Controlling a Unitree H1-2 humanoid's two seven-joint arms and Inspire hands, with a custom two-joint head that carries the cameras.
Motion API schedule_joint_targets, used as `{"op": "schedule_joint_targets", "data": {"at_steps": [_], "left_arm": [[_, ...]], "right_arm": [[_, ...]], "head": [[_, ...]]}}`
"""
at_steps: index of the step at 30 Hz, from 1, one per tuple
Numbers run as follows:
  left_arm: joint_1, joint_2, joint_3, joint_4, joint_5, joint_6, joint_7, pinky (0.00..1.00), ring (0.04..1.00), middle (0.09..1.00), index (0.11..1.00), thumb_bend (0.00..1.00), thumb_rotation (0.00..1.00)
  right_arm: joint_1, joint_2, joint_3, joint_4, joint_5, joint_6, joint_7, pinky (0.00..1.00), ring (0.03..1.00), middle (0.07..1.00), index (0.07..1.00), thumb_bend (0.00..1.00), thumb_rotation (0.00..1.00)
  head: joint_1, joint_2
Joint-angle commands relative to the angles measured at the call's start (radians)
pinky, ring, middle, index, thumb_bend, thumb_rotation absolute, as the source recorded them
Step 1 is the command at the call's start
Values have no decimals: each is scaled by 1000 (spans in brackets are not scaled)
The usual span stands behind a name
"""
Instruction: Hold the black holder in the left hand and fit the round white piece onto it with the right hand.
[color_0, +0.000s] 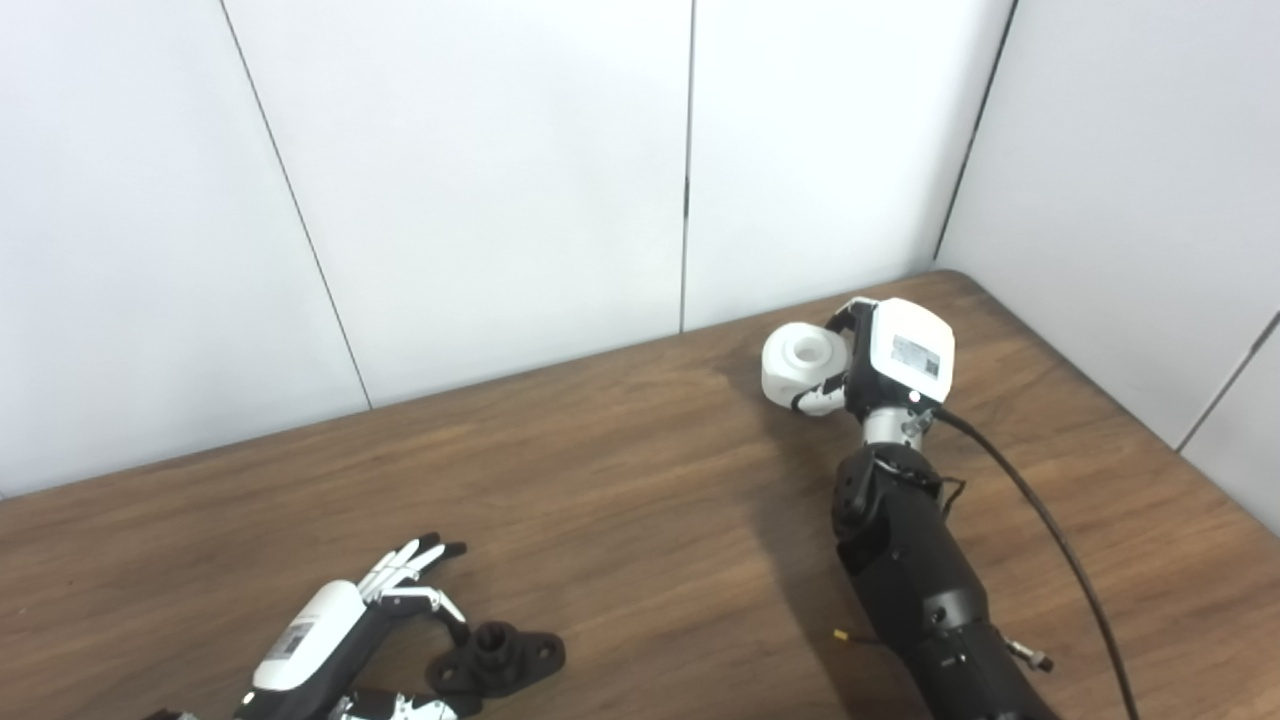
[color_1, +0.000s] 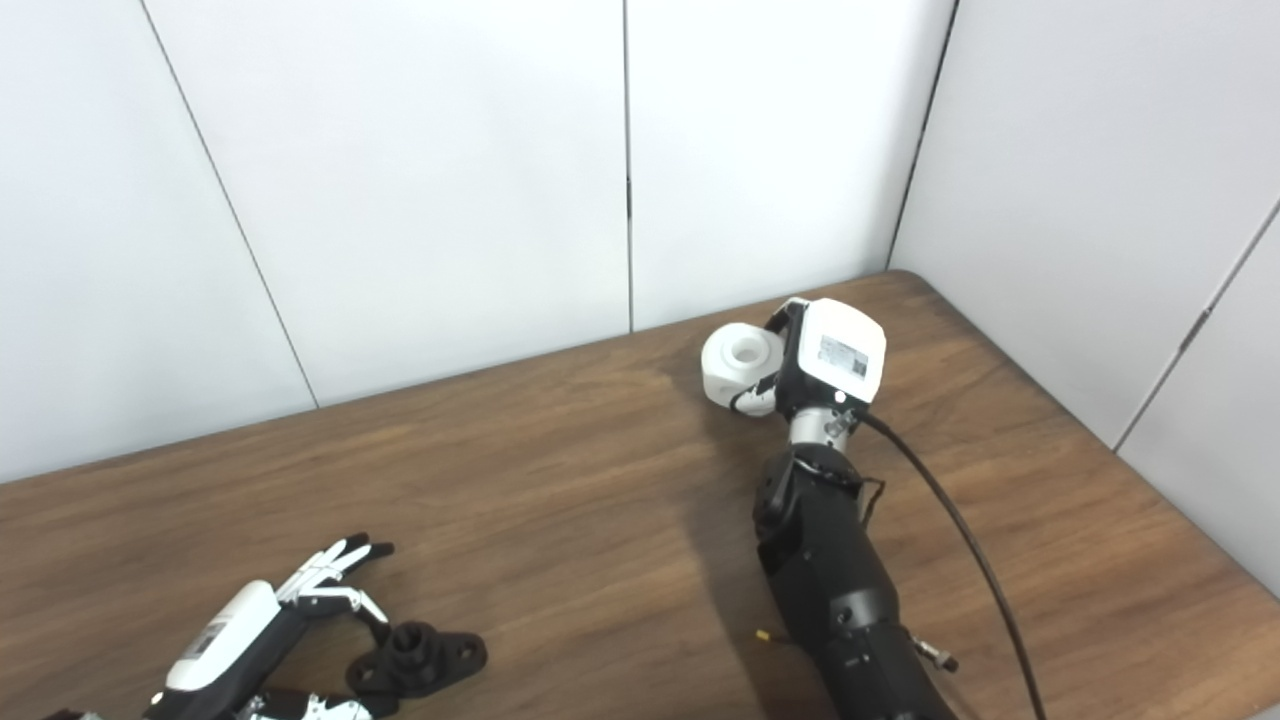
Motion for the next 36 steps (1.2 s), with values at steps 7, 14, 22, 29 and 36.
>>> {"op": "schedule_joint_targets", "data": {"at_steps": [7, 14, 22, 29, 36], "left_arm": [[94, 39, -36, 45, 91, 38, -69, 1000, 1000, 947, 483, 524, 60], [89, 24, -41, 52, 106, 41, -60, 1000, 1000, 943, 483, 524, 60], [92, 10, -38, 39, 104, 69, -66, 1000, 1000, 942, 483, 524, 58], [76, -12, -46, 32, 125, 116, -68, 1000, 1000, 941, 483, 524, 59], [51, -47, -55, 56, 155, 139, -62, 1000, 1000, 941, 483, 525, 62]], "right_arm": [[9, -22, 32, -148, 82, 3, 46, 796, 692, 685, 481, 521, 139], [3, 51, -21, -372, 97, 5, 356, 668, 730, 709, 480, 524, 136], [-33, 125, -59, -479, 39, 5, 589, 678, 730, 685, 479, 524, 133], [-55, 167, -71, -599, 6, 5, 850, 696, 734, 690, 478, 523, 133], [-64, 194, -68, -700, -8, 4, 1036, 736, 771, 722, 478, 523, 133]], "head": [[39, 10], [93, 18], [157, 39], [244, 64], [334, 84]]}}
